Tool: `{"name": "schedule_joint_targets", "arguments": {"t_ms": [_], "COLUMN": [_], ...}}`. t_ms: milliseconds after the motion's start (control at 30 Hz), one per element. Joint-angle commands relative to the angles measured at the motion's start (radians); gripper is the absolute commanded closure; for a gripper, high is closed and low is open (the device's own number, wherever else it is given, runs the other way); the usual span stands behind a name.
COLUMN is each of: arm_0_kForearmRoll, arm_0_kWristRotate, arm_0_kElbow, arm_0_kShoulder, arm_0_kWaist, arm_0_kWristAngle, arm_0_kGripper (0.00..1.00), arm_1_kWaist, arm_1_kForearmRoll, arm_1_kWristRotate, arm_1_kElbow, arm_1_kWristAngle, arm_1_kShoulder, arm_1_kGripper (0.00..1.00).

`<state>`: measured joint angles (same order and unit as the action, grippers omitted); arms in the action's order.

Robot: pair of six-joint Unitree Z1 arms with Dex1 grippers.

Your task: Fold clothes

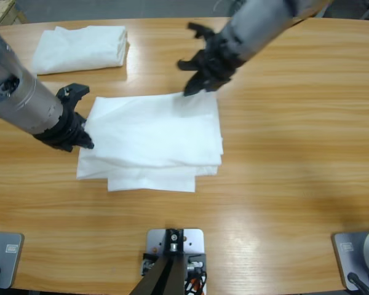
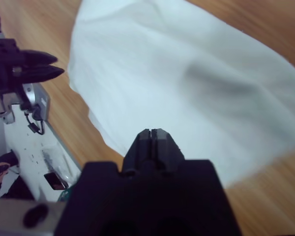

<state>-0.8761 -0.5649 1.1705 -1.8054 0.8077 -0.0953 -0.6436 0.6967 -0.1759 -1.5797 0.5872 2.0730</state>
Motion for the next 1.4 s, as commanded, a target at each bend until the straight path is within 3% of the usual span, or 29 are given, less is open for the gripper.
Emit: {"name": "schedule_joint_targets", "arguments": {"t_ms": [33,333,633,900,1400], "arm_0_kForearmRoll": [0.094,0.182,0.218,0.269,0.284], "arm_0_kWristRotate": [-0.025,-0.078,-0.125,-0.125,-0.131], "arm_0_kElbow": [-0.088,-0.099,-0.198,-0.195,-0.219], "arm_0_kShoulder": [-0.041,-0.100,-0.092,-0.146,-0.157], "arm_0_kWaist": [0.008,0.022,0.081,0.084,0.093], "arm_0_kWristAngle": [-0.051,-0.045,-0.023,-0.006,0.003], "arm_0_kGripper": [1.000,1.000,1.000,1.000,1.000], "arm_1_kWaist": [-0.048,-0.048,-0.047,0.008,0.102], "arm_1_kForearmRoll": [-0.084,-0.085,-0.090,-0.077,0.028], "arm_1_kWristRotate": [-0.059,-0.054,-0.037,-0.016,0.026], "arm_1_kElbow": [-0.017,-0.017,-0.028,-0.038,-0.036], "arm_1_kWristAngle": [0.025,0.023,0.031,0.005,-0.313], "arm_1_kShoulder": [0.150,0.172,0.193,0.227,0.225], "arm_1_kGripper": [1.000,1.000,1.000,1.000,1.000]}}
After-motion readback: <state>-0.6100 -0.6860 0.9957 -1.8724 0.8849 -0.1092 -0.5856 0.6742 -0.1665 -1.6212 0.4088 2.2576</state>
